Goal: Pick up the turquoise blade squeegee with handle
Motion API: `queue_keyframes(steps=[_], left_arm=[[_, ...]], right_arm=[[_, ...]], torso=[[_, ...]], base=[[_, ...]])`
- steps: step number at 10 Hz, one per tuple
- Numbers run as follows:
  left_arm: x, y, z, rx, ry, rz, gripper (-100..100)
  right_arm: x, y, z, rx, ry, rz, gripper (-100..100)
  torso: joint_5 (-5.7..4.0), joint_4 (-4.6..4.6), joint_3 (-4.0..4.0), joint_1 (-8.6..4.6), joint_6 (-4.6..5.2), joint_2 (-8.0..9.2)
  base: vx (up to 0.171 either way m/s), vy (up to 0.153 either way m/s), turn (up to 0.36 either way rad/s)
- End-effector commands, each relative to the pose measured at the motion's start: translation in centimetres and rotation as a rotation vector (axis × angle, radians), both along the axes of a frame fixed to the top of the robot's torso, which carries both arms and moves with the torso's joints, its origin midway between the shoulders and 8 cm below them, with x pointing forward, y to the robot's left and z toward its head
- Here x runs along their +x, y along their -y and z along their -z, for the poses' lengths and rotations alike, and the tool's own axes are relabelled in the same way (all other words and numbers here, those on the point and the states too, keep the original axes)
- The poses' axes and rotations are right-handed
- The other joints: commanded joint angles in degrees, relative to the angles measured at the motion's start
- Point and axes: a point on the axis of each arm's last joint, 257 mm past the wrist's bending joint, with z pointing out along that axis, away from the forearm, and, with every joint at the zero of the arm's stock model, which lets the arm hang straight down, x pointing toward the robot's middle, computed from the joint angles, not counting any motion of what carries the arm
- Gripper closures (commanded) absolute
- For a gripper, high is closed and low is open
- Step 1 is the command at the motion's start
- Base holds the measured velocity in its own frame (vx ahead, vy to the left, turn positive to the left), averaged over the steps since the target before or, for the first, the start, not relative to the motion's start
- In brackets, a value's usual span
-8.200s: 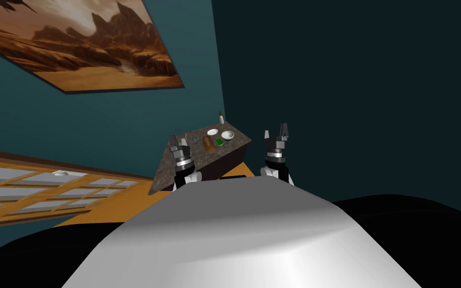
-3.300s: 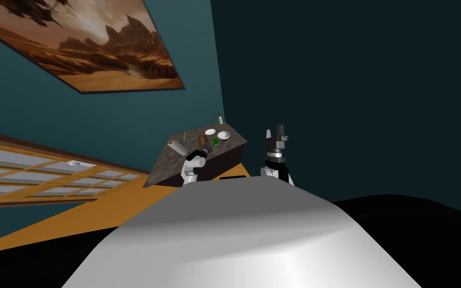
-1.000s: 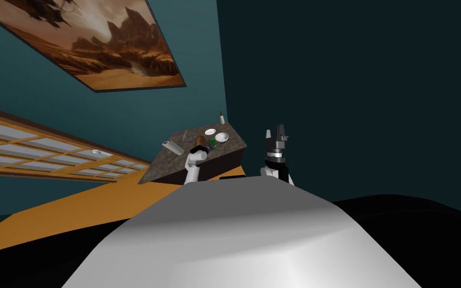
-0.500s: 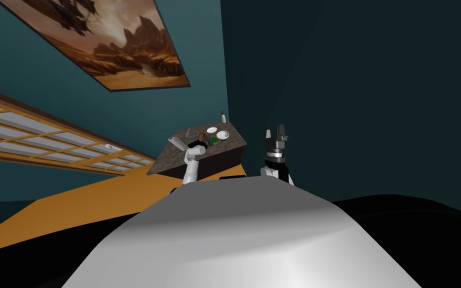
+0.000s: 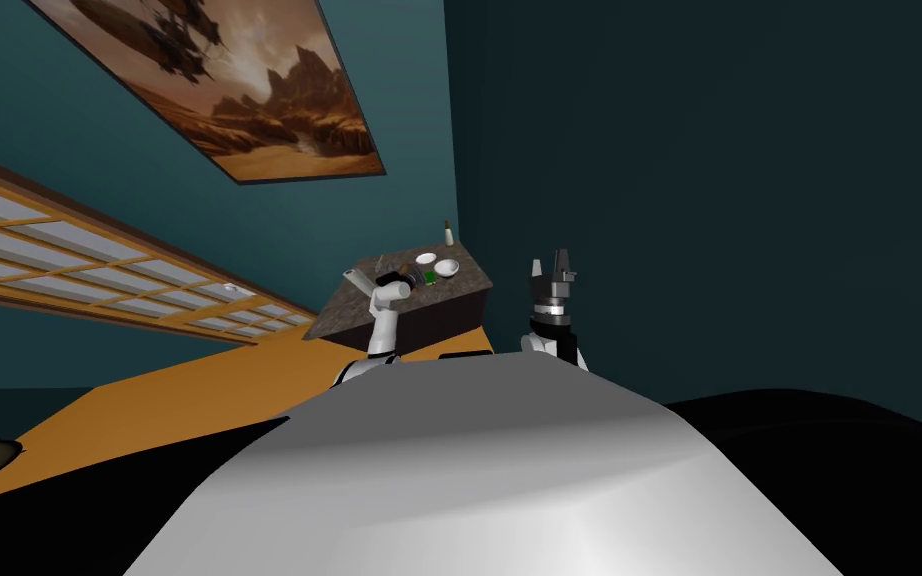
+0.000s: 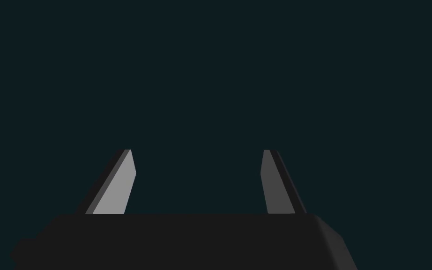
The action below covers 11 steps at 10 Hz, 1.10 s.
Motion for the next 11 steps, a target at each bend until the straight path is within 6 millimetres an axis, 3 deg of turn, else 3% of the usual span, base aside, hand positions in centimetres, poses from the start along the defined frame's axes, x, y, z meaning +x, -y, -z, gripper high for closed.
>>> queue_keyframes(steps=[1, 4, 6, 7, 11], left_arm=[[1.2, -0.5, -0.7, 0.007, 0.005, -0.005, -100], [2.0, -0.8, -1.2, 0.014, 0.004, -0.010, -100], [3.7, -1.5, -2.4, 0.029, 0.006, -0.022, -100], [3.7, -1.5, -1.9, 0.028, -0.006, -0.023, -100], [5.7, -2.4, -2.9, 0.058, -0.025, -0.044, -100]], right_arm=[[0.0, 0.0, 0.0, 0.000, 0.000, 0.000, 0], [0.0, 0.0, 0.0, 0.000, 0.000, 0.000, 0], [0.0, 0.0, 0.0, 0.000, 0.000, 0.000, 0], [0.0, 0.0, 0.0, 0.000, 0.000, 0.000, 0], [0.0, 0.0, 0.0, 0.000, 0.000, 0.000, 0]], torso=[[0.00, 0.00, 0.00, 0.00, 0.00, 0.00], [0.00, -0.02, -0.05, -0.02, 0.00, -0.08], [0.00, -0.02, -0.05, 0.01, 0.00, -0.09], [0.00, -0.02, -0.03, 0.00, 0.00, -0.05], [0.00, -0.04, -0.08, -0.01, 0.00, -0.14]], base=[[-0.055, -0.011, 0.033], [-0.038, -0.012, 0.015], [-0.049, -0.009, 0.020], [-0.040, -0.010, 0.005], [-0.033, -0.009, 0.002]])
